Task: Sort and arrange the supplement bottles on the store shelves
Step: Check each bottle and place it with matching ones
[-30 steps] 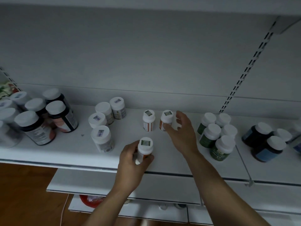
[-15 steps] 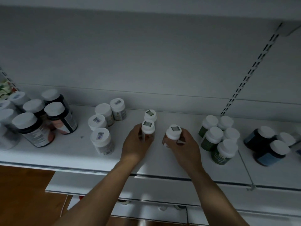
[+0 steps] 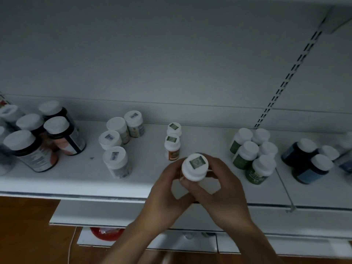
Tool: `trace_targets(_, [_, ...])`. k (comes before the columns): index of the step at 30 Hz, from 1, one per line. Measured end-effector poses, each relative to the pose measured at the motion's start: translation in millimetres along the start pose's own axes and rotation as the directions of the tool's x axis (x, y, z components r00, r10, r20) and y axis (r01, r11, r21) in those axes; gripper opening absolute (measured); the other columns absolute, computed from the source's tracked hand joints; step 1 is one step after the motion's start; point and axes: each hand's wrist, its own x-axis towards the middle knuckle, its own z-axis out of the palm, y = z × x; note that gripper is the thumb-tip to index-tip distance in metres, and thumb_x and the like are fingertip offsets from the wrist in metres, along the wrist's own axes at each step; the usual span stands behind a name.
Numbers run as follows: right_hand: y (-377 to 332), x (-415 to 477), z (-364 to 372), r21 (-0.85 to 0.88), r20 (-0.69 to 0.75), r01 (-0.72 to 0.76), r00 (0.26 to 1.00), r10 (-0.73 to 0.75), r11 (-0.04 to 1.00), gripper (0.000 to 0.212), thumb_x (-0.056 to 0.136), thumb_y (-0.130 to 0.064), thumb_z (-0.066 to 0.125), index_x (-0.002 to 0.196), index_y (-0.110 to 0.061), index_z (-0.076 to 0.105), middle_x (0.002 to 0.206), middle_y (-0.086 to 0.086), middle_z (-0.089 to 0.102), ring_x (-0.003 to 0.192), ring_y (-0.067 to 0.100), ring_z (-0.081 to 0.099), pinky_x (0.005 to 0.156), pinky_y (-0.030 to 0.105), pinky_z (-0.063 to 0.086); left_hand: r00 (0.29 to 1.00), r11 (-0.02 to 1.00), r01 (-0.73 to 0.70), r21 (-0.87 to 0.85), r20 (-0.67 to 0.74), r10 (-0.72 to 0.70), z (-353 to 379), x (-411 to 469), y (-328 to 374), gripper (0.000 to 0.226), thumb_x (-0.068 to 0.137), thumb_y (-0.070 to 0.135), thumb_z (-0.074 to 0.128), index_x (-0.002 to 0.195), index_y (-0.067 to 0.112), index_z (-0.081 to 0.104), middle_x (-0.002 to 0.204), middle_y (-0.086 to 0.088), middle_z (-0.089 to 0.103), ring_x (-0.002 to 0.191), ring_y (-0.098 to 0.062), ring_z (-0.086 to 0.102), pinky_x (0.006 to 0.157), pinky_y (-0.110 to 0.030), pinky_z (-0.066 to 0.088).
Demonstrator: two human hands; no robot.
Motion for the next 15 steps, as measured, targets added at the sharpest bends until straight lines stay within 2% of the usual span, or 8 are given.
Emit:
trace_targets(4, [-23, -4, -5, -0.031, -0.058, 0.238, 0.969, -0.239, 0.971, 0.049, 0.073, -0.038, 0.073, 0.119, -0.04, 0.059, 0.116, -0.022, 0.061, 0.113, 0.007, 0.059, 0.091, 0.015, 0.044, 0.997, 0.988, -0.067, -0.142, -0.056, 0.059, -3, 4, 16, 0.056, 0.07, 0.03, 0.079, 0.119, 0.042, 0.056, 0.118, 0.012, 0.064, 0.115, -0.016, 0.061, 0.092, -0.047, 0.055])
trace_targets(7, [-28, -5, -8, -0.061, -0.1, 0.332, 0.936, -0.336, 0.941, 0.048, 0.073, -0.033, 0.075, 0.119, -0.029, 0.062, 0.116, -0.021, 0.062, 0.113, 0.005, 0.059, 0.092, 0.015, 0.043, 0.992, 0.982, -0.115, -0.147, -0.066, 0.106, -5, 2, 22, 0.056, 0.069, 0.027, 0.078, 0.119, 0.044, 0.057, 0.117, 0.013, 0.064, 0.114, -0.018, 0.061, 0.09, -0.051, 0.055])
trace_targets(11, [-26, -8, -10, -0.062, -0.117, 0.345, 0.929, -0.351, 0.936, 0.048, 0.072, -0.034, 0.076, 0.118, -0.025, 0.064, 0.116, -0.018, 0.063, 0.112, 0.004, 0.059, 0.092, 0.013, 0.041, 0.99, 0.981, -0.134, -0.138, -0.068, 0.125, -3, -1, 24, 0.056, 0.071, 0.026, 0.077, 0.116, 0.051, 0.056, 0.115, 0.015, 0.064, 0.112, -0.015, 0.062, 0.089, -0.051, 0.055])
trace_targets(15, [-21, -11, -13, 0.021, -0.108, 0.264, 0.96, -0.26, 0.964, 0.045, 0.072, -0.036, 0.076, 0.115, -0.03, 0.064, 0.113, -0.018, 0.065, 0.11, 0.005, 0.062, 0.089, 0.012, 0.043, 0.989, 0.987, -0.135, -0.091, -0.078, 0.128, -4, -4, 23, 0.056, 0.074, 0.02, 0.08, 0.12, 0.042, 0.057, 0.12, 0.014, 0.064, 0.116, -0.013, 0.059, 0.093, -0.043, 0.053])
